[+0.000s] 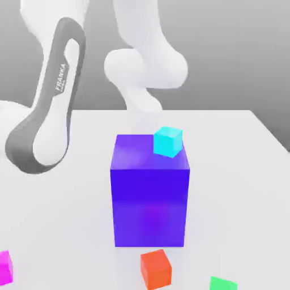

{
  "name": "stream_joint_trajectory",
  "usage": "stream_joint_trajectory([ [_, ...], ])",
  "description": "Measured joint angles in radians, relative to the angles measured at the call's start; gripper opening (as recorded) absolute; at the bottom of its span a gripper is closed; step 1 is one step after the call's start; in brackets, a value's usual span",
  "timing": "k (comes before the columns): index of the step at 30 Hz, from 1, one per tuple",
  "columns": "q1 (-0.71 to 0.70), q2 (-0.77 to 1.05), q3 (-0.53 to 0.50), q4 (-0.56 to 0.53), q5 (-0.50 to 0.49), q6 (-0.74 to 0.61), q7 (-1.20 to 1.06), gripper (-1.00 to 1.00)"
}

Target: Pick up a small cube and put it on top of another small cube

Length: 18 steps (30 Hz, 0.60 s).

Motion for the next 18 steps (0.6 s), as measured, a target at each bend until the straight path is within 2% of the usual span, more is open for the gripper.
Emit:
stream_joint_trajectory([
  [1, -0.011, 0.036, 0.012, 0.008, 0.012, 0.026, -0.007, 0.0],
  [2, -0.018, 0.064, 0.022, 0.015, 0.021, 0.047, -0.014, -1.0],
  [8, -0.022, 0.078, 0.027, 0.018, 0.026, 0.059, -0.017, -1.0],
  [13, 0.011, -0.052, -0.014, -0.013, -0.022, -0.04, 0.016, -1.0],
  [18, 0.137, -0.11, 0.085, -0.027, -0.095, -0.084, -0.041, -1.0],
])
